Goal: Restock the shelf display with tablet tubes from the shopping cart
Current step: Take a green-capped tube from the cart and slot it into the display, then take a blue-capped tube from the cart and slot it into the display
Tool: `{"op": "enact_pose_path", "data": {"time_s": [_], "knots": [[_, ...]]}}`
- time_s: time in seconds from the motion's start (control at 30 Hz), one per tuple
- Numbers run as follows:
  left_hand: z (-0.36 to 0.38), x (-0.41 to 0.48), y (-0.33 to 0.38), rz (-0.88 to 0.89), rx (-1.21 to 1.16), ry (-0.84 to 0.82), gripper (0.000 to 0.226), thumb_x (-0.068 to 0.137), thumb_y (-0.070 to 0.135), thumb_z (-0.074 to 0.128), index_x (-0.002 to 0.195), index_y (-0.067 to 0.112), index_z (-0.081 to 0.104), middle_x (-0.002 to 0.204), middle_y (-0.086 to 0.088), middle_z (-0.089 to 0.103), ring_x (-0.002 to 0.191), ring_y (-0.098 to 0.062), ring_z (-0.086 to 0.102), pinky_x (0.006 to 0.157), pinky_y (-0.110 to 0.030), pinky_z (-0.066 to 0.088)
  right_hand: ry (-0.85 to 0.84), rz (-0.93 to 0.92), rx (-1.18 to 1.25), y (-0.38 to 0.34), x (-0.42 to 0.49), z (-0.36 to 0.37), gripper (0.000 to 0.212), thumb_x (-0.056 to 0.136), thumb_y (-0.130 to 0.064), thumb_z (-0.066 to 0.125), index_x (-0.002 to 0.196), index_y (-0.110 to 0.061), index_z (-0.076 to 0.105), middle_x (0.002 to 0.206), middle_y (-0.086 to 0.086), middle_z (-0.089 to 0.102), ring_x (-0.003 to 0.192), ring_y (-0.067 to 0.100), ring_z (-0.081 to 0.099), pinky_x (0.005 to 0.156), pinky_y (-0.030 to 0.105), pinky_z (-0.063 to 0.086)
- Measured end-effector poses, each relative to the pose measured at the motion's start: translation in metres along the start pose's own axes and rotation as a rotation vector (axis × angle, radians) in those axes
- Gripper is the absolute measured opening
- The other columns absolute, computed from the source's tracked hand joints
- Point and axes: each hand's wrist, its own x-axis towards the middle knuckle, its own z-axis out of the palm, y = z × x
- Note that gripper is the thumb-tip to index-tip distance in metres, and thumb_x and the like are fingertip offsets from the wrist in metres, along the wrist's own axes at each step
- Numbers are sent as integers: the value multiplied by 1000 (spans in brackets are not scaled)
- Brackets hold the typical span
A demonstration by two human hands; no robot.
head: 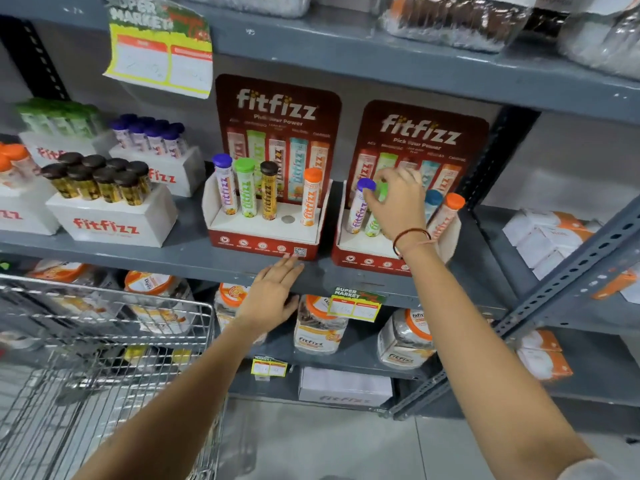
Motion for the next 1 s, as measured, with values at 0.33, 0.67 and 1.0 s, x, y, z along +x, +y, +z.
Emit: {"op": "enact_pose_path", "data": {"time_s": [0.33,0.67,1.0], "knots": [[-42,-125,-73,-389,-1,113,49,83,27,48,123,-1,53,125,-21,57,115,-36,51,94,-47,41,-298,-228,264,-121,-93,98,24,82,-19,63,98,-3,68,98,17,69,102,36,55,92,39,40],[-59,-291,-108,-848,36,59,34,86,26,45,97,2,67,93,-18,69,84,-35,63,64,-43,53,-966,-453,246,-229,-214,211,19,86,-20,57,97,-6,65,103,16,66,109,32,51,92,36,40],[-38,-356,-123,-1010,164,-4,28,90,26,46,95,6,67,94,-13,69,95,-32,60,83,-46,42,-1620,-517,-71,-258,-349,326,33,86,-19,62,113,-1,60,118,19,62,110,34,60,90,37,50]]}}
